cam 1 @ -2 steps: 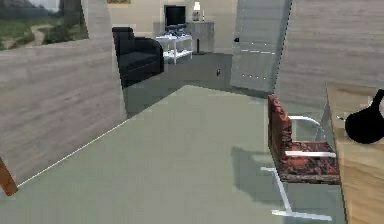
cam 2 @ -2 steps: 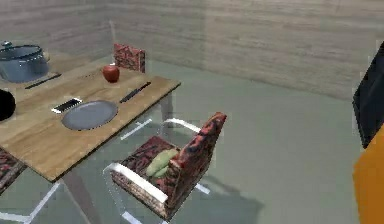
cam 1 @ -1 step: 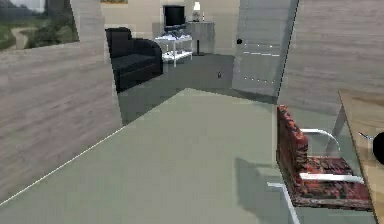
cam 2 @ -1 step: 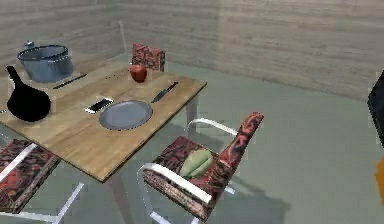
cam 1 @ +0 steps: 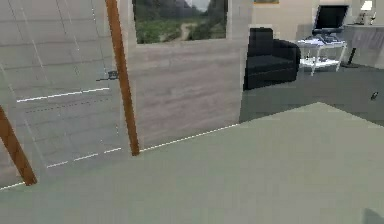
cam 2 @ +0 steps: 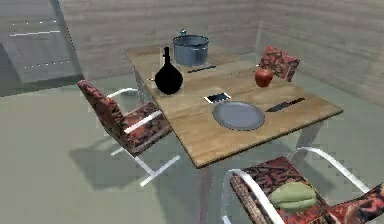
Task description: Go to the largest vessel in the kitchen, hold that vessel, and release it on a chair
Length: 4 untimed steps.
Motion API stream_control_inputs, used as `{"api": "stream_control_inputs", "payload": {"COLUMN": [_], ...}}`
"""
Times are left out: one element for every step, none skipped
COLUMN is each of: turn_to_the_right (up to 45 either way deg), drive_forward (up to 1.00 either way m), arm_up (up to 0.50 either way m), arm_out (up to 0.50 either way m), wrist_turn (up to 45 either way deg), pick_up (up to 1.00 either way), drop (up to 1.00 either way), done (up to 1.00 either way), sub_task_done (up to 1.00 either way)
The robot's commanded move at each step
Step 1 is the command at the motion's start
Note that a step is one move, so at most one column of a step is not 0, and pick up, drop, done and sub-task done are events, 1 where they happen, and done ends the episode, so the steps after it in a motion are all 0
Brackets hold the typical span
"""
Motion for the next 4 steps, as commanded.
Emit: {"api": "stream_control_inputs", "payload": {"turn_to_the_right": [45.0,9.0,0.0,-12.0], "drive_forward": [0.0,0.0,0.9,0.0], "arm_up": [0.0,0.0,0.0,0.0], "arm_out": [0.0,0.0,0.0,0.0], "wrist_turn": [0.0,0.0,0.0,0.0], "pick_up": [0.0,0.0,0.0,0.0], "drop": [0.0,0.0,0.0,0.0], "done": [0.0,0.0,0.0,0.0], "sub_task_done": [0.0,0.0,0.0,0.0]}}
